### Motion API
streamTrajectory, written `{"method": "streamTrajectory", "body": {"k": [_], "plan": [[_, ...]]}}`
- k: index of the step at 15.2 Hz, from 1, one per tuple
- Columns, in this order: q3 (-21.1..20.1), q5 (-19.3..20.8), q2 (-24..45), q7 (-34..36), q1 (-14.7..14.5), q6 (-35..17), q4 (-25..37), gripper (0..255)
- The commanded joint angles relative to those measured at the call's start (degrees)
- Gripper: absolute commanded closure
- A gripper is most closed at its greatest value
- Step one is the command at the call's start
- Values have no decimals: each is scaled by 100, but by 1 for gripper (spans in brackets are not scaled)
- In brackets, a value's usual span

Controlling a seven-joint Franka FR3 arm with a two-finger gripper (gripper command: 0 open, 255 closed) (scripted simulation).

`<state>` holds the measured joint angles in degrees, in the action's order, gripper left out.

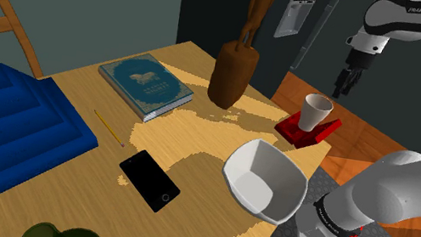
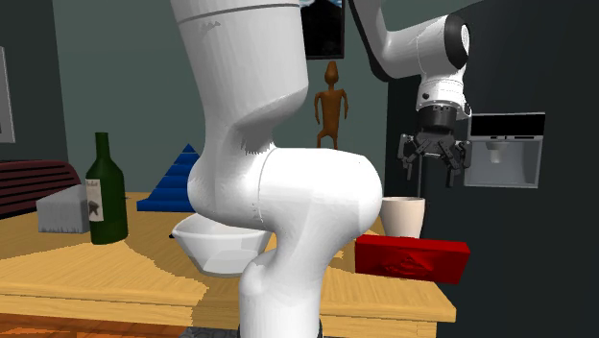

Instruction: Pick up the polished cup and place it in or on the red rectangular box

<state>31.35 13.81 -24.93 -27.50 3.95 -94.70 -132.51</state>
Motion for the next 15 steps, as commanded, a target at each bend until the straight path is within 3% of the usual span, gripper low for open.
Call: {"method": "streamTrajectory", "body": {"k": [1, 3, 7, 15], "plan": [[0, 0, 0, 0, 0, 0, 0, 0], [0, 0, 0, 0, 0, 0, 0, 0], [-69, -137, 168, -75, -84, 668, 829, 0], [-70, -137, 168, -75, -83, 668, 829, 0]]}}
